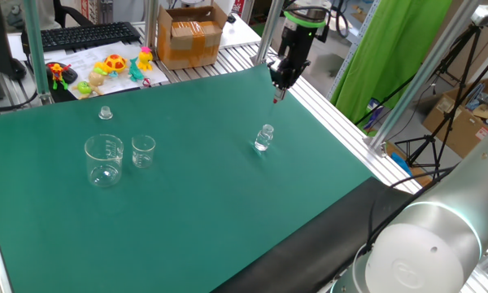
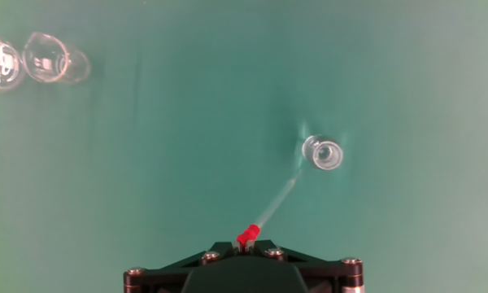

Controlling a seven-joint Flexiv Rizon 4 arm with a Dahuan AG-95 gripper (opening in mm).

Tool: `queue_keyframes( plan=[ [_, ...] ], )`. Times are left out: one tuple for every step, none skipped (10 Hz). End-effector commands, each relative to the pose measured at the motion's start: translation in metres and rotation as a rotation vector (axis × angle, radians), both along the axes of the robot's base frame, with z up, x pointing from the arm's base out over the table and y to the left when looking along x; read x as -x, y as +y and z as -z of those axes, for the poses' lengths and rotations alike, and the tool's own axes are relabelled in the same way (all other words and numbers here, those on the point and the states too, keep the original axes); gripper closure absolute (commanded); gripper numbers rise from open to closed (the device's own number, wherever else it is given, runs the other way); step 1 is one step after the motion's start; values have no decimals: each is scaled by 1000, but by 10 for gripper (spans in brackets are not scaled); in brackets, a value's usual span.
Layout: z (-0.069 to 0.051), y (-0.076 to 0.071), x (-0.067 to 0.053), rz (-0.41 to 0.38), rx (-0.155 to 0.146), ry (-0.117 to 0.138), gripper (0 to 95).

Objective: Transfer liquid using a dropper

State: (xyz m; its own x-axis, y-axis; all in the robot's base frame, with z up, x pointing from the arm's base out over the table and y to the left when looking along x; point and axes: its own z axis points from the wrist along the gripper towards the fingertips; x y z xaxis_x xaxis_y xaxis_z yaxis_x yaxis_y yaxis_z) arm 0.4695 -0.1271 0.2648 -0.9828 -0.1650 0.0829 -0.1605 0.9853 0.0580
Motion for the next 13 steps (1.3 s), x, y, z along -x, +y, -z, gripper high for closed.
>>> queue_keyframes(
  plan=[
    [0,-6,-1,-4,-1,0,950],
    [-1,-9,-1,-4,-1,-4,950],
    [0,-12,-2,-4,-2,-5,950],
    [1,-16,-2,-1,-3,-6,950],
    [2,-19,-2,-3,-3,-7,950],
    [4,-22,-2,-6,-4,-8,950],
    [6,-25,-2,-9,-5,-11,950],
    [8,-26,-2,-11,-6,-11,950],
    [10,-27,-2,-12,-6,-13,950],
    [11,-28,-2,-14,-8,-14,950],
    [13,-28,-2,-15,-9,-14,950],
    [15,-29,-3,-16,-10,-16,950],
    [17,-29,-3,-17,-12,-17,950]
  ],
)
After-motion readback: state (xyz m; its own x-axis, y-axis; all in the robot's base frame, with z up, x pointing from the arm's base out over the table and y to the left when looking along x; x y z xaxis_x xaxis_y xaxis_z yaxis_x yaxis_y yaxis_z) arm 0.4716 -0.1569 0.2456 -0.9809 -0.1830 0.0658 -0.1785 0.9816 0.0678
